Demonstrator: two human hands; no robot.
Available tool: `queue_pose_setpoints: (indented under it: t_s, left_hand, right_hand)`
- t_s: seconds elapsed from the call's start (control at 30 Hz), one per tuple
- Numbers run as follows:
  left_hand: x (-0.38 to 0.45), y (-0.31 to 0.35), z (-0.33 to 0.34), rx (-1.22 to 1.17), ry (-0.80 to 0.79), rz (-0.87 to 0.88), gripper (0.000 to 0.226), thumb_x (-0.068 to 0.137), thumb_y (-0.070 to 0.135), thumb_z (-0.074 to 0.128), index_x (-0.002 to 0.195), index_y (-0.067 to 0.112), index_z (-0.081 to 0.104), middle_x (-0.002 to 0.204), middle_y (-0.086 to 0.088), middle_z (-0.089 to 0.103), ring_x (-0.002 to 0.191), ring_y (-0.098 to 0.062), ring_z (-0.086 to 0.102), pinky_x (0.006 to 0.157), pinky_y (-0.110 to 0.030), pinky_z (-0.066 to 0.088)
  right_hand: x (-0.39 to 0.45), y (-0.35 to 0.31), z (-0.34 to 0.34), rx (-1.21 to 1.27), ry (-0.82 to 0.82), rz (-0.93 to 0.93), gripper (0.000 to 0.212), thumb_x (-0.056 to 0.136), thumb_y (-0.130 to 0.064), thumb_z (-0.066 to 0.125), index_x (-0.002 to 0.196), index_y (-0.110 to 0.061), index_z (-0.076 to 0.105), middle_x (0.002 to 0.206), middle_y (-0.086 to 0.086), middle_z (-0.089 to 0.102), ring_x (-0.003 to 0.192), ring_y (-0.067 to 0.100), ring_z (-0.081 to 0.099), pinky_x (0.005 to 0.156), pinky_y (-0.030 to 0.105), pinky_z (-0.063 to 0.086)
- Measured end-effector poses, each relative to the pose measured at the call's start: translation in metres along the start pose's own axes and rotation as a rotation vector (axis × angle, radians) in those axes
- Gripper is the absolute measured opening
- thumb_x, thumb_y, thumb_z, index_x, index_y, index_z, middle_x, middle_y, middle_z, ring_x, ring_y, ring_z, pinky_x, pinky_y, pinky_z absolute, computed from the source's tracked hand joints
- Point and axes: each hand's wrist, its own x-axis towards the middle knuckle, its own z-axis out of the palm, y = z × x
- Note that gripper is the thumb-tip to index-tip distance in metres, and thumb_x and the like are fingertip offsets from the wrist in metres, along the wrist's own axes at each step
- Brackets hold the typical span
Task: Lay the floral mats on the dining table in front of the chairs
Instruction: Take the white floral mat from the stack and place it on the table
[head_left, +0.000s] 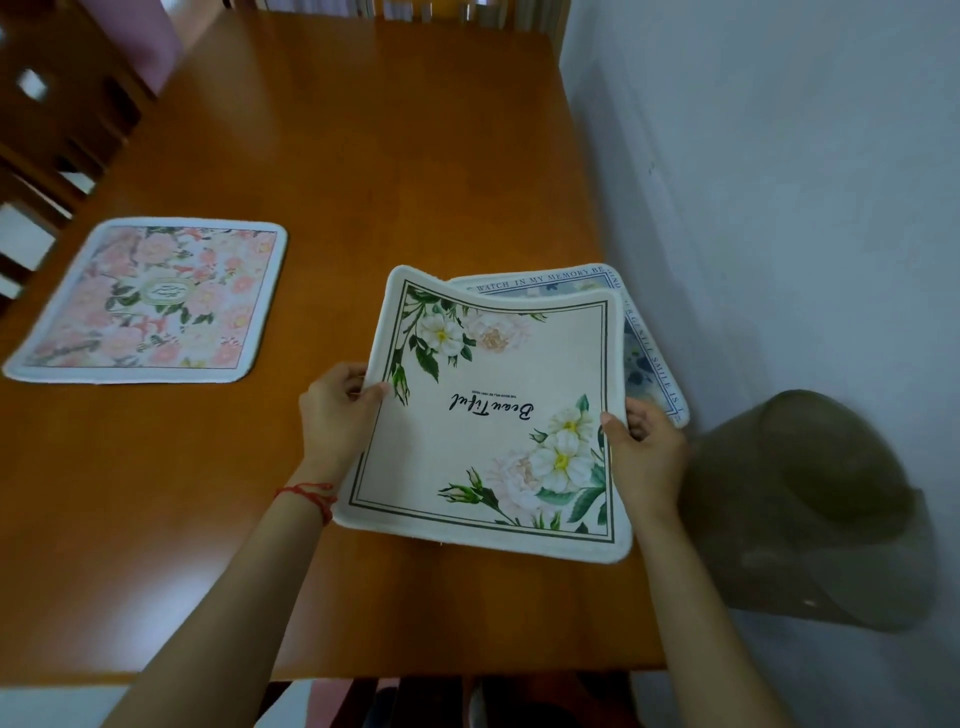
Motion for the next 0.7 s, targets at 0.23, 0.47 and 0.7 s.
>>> queue_pose_setpoints:
  t_s: [0.23,0.47,0.7]
  left_hand:
    - [-0.058,-0.004,-0.038,0.004,0.132,-0.041,0.024,0.081,0.011,0.067,0.104,0.003,0.065,0.102,-0.011,0.068,0.080,-0.016,0.059,0.072,-0.028,0.049]
    - [-0.119,-0.011,-0.070,-0.044,0.241,-0.129,0.023,0.082,0.013,0.065,0.104,0.006,0.063,0.093,-0.001,0.063,0.078,-0.017,0.062,0.065,-0.026,0.051]
    - [-0.163,-0.021,-0.103,-0.035,0.380,-0.208,0.023,0.083,0.014,0.066,0.105,0.008,0.064,0.094,0.002,0.063,0.073,-0.008,0.060,0.059,-0.013,0.045]
  right_hand:
    - [-0.024,-0.012,-0.016,0.041,-0.125,-0.062,0.020,0.083,-0.003,0.063,0.103,-0.006,0.064,0.086,-0.001,0.064,0.076,0.010,0.064,0.062,0.012,0.051]
    - [-0.045,-0.016,-0.025,-0.009,-0.249,-0.102,0.022,0.081,-0.013,0.067,0.103,-0.016,0.066,0.092,-0.002,0.069,0.085,0.016,0.066,0.079,0.040,0.056]
    - [-0.077,-0.027,-0.020,0.060,-0.370,-0.105,0.020,0.082,-0.007,0.066,0.101,-0.010,0.064,0.094,0.010,0.068,0.084,0.020,0.065,0.078,0.034,0.054]
